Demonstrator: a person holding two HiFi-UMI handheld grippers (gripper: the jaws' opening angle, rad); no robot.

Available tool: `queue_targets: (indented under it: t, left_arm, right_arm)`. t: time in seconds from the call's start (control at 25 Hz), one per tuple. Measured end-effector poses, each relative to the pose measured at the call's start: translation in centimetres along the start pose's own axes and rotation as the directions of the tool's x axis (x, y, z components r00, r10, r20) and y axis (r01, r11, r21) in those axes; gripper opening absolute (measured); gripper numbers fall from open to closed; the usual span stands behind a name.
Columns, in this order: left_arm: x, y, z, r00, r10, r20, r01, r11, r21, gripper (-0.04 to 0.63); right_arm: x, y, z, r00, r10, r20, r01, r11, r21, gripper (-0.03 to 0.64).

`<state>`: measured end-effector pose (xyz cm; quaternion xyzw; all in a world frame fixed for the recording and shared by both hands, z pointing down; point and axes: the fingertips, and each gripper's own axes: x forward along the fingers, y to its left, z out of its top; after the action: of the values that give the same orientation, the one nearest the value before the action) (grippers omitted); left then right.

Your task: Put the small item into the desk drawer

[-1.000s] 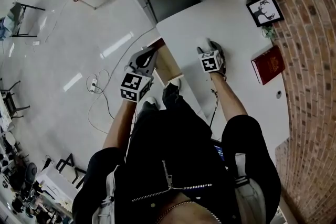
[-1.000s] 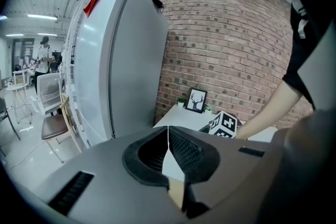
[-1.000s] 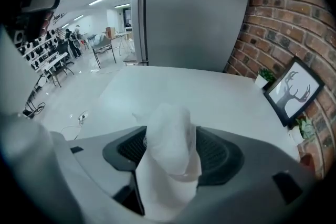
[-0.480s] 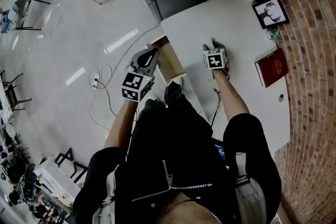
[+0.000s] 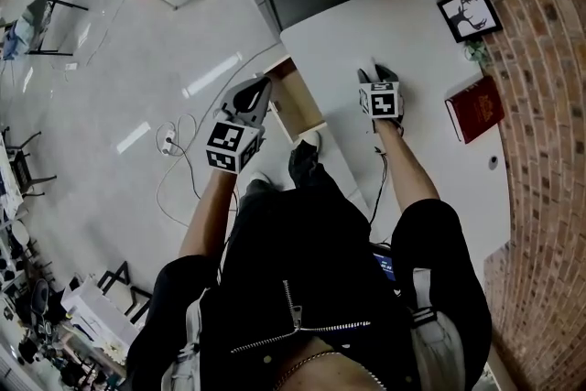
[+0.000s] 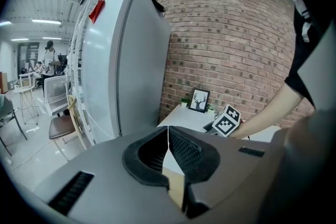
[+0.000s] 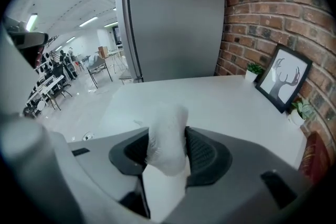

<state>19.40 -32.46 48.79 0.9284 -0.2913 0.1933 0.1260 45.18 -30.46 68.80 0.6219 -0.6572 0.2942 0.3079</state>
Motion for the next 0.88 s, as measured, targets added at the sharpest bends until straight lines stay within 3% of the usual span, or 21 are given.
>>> queue_targets:
  t: [0.32, 0.88]
  left_arm:
    - [-2.7, 0.1, 0.7, 0.999, -0.022, 0.045, 0.021, 0.999, 0.029, 0.021]
    - [-12.7, 1.5, -1.1, 0.989, -0.024, 0.143, 0.018, 0.999, 0.043, 0.021]
  right_arm:
    - [-4.6, 2.7, 3.3, 0.988, -0.010, 0.154, 0.010, 1.000, 0.003, 0.176]
    - [-12.8, 11.1, 4.7, 0.952, -0.066, 0.298, 0.069, 0.998, 0.000, 0.176]
